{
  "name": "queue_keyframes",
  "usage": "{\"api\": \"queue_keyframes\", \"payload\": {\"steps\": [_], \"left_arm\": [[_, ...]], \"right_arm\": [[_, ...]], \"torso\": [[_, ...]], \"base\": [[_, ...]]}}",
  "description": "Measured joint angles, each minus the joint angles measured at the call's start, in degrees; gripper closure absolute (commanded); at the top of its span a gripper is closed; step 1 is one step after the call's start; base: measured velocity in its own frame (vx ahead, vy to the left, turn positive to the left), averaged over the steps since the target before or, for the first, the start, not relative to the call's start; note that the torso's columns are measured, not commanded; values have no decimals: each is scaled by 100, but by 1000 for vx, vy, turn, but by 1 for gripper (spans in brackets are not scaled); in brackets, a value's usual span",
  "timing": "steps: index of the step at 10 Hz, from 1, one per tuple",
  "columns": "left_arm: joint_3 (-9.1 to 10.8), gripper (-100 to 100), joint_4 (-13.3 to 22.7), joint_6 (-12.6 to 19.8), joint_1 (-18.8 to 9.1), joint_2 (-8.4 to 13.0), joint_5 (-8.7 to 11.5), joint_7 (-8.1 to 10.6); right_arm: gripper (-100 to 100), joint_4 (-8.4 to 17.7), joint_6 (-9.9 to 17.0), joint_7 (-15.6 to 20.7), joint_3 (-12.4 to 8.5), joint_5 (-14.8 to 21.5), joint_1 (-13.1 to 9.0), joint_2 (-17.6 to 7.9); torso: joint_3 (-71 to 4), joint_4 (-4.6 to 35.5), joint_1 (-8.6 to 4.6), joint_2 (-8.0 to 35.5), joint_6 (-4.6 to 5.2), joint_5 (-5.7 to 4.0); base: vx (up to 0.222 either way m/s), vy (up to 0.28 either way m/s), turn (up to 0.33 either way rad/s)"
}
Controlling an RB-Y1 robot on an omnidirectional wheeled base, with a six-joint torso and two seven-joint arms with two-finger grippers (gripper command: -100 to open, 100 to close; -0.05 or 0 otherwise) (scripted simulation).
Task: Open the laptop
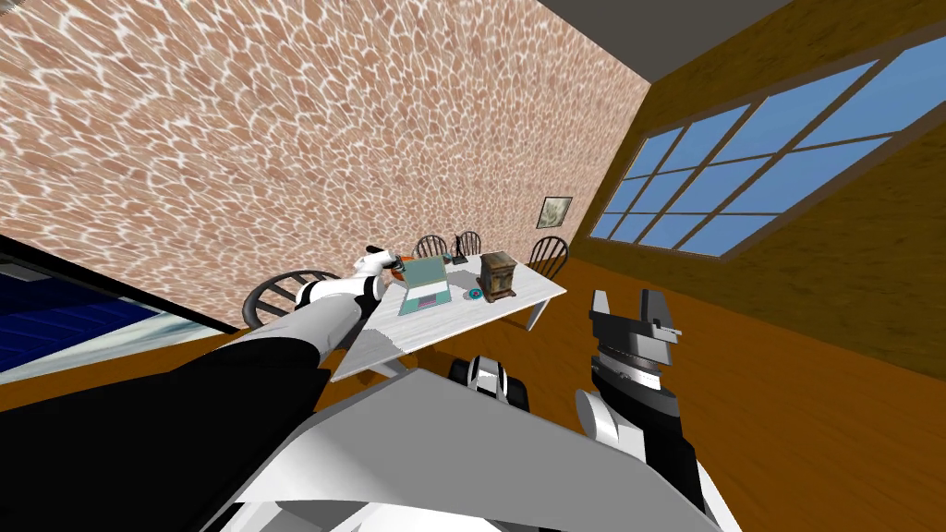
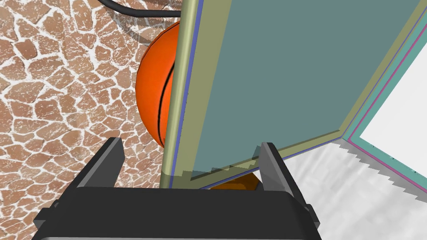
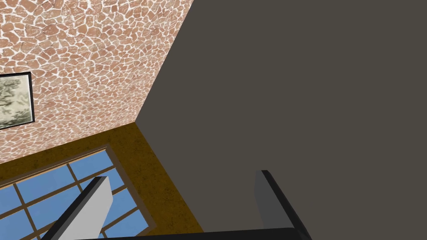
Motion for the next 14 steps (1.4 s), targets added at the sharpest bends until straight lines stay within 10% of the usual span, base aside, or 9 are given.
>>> {"api": "queue_keyframes", "payload": {"steps": [1,2,14], "left_arm": [[-34,-100,-2,-17,38,36,174,-110],[-37,100,-6,-16,41,37,194,-126],[453,100,-104,147,-460,-584,-1769,1280]], "right_arm": [[0,0,0,0,0,0,-1,0],[0,0,0,0,0,0,-1,-1],[0,0,1,0,-1,0,-2,-1]], "torso": [[3,1,6,5,6,0],[10,5,23,17,4,6],[1,0,21,3,4,7]], "base": [[27,-27,5],[-62,54,-127],[-78,64,-74]]}}
